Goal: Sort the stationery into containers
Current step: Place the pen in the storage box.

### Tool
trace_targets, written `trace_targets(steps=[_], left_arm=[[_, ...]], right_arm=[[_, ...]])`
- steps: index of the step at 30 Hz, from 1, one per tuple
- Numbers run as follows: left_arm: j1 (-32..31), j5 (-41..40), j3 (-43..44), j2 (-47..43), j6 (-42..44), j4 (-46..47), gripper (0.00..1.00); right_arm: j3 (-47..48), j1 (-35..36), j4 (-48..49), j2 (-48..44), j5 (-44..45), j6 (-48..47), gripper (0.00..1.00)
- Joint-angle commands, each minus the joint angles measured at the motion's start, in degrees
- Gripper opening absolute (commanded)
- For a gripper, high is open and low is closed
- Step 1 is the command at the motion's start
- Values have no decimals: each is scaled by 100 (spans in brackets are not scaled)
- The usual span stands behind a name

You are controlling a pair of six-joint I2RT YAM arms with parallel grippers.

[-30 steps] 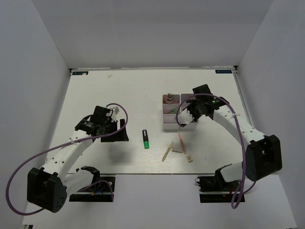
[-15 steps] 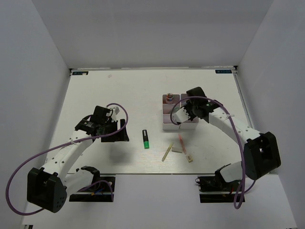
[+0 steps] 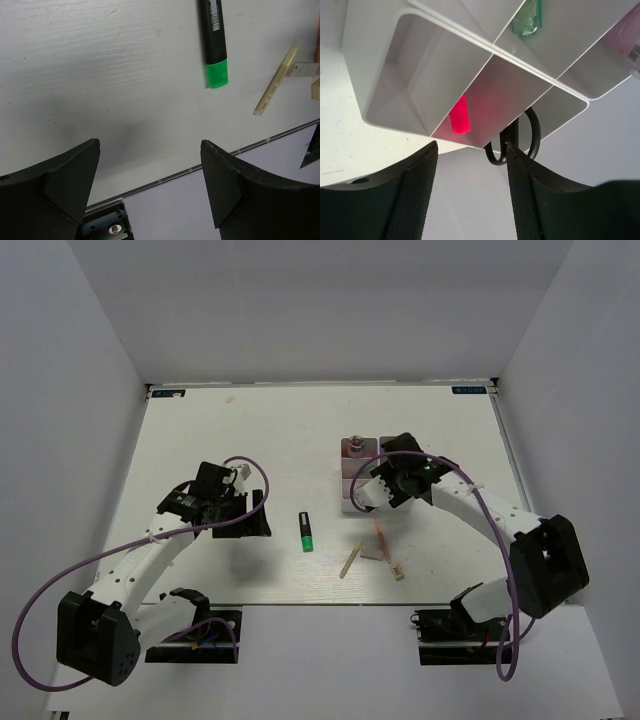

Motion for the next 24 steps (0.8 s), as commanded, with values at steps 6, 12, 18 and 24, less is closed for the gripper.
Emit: trace_targets(steps=[6, 12, 18, 24], left_arm=[[26, 399, -105, -42, -42, 250, 73], [26, 1041, -97, 406, -454, 778, 5], [-167, 647, 439, 1109, -526, 384, 62], [-150, 251, 440, 611, -815, 383, 86]], right_arm=[[429, 128, -151, -248, 113, 507, 49], [1770, 207, -1252, -318, -176, 3584, 0], [3382, 225, -3822, 375, -3088, 6280, 73], [3443, 532, -3781, 999, -3877, 7598, 21]])
